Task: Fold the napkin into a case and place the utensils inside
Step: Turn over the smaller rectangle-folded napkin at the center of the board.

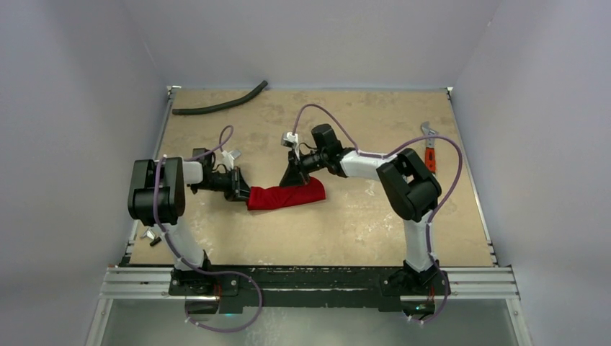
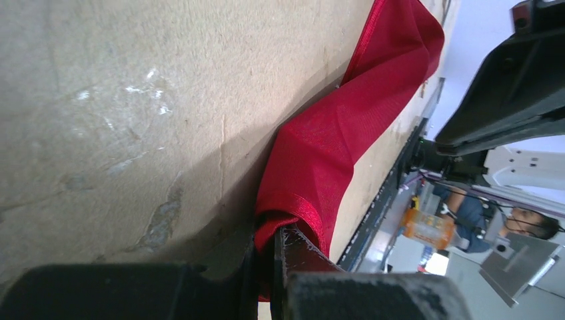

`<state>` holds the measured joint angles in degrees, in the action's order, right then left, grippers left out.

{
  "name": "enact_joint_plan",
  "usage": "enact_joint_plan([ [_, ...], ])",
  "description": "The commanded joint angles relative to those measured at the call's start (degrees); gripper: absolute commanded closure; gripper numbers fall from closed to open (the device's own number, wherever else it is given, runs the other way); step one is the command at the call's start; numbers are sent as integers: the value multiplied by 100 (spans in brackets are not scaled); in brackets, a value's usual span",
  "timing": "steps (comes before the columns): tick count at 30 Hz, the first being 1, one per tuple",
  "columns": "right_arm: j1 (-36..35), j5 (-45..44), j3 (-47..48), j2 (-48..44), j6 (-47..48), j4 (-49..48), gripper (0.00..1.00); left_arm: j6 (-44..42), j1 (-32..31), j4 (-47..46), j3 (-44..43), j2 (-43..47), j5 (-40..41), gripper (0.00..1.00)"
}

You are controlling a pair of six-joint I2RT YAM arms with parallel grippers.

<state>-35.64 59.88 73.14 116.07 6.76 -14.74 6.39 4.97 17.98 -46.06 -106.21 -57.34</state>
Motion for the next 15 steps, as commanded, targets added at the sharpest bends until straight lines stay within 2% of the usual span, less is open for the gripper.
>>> enact_joint_plan([
  [1, 25, -177, -464, -36, -1090, -954, 100, -316, 82, -109, 8, 275, 848, 100],
  [4, 27, -84, -756, 101, -1756, -1815, 100, -321, 83, -71, -30, 265, 917, 100],
  [7, 59, 149, -820, 369, -2145, -2222, 100, -331, 83, -55, -67, 185, 1034, 100],
  [13, 255, -34, -569, 904, -2357, -2121, 100, -440, 74, -4, -182, 222, 1253, 100],
  [15, 275, -109, -354, 1097, -2276, -1752, 100, -555, 71, 84, -281, 205, 1305, 100],
])
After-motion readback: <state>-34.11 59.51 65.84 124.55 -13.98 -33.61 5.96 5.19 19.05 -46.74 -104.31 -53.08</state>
